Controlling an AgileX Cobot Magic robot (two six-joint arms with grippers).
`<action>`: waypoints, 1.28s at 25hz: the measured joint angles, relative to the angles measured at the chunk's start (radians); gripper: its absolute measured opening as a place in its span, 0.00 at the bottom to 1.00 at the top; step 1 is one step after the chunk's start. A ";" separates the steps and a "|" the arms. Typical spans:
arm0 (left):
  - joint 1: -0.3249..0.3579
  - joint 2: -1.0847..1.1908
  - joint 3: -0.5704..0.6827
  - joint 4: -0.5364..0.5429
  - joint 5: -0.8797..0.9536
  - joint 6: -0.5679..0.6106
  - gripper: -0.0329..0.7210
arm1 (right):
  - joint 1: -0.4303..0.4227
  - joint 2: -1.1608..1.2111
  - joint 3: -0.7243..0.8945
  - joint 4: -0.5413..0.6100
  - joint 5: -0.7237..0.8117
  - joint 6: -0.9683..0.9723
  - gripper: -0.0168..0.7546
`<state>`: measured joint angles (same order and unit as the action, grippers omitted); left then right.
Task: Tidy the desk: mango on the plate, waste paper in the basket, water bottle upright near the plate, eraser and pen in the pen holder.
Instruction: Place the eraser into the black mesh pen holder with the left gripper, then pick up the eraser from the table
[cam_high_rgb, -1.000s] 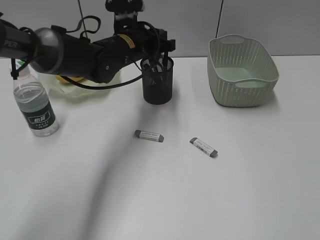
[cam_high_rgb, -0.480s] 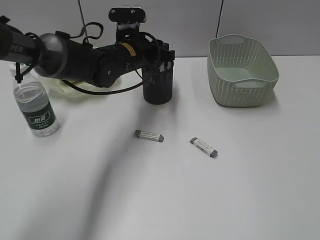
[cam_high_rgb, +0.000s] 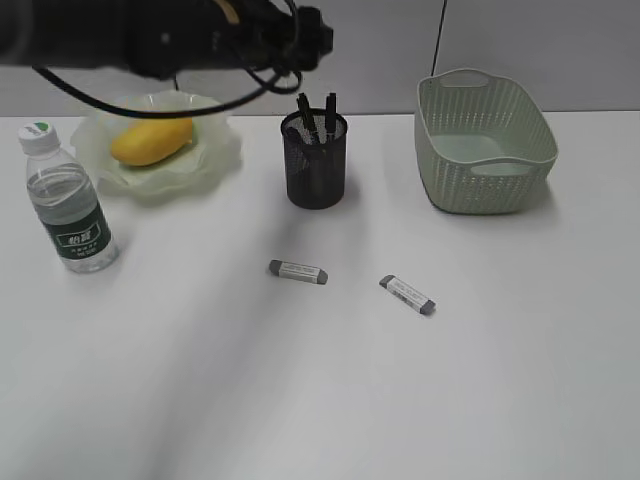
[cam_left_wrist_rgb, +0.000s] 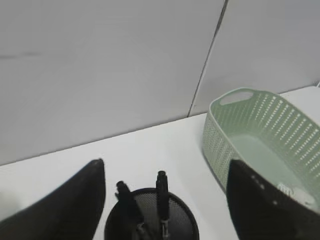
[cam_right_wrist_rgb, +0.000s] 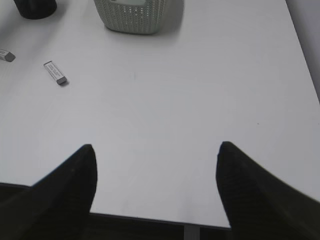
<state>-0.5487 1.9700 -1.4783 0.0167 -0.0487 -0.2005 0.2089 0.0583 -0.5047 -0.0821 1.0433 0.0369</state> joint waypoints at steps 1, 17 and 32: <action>0.007 -0.042 0.000 0.006 0.070 0.000 0.80 | 0.000 0.000 0.000 0.000 0.000 0.000 0.78; 0.287 -0.673 0.183 0.110 1.203 0.201 0.70 | 0.000 0.490 -0.334 0.050 -0.064 -0.103 0.76; 0.335 -1.561 0.743 0.016 1.259 0.178 0.70 | 0.135 1.452 -0.994 0.143 0.129 -0.338 0.72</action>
<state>-0.2135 0.4093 -0.7357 0.0332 1.2105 -0.0226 0.3435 1.5102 -1.4983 0.0611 1.1724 -0.3014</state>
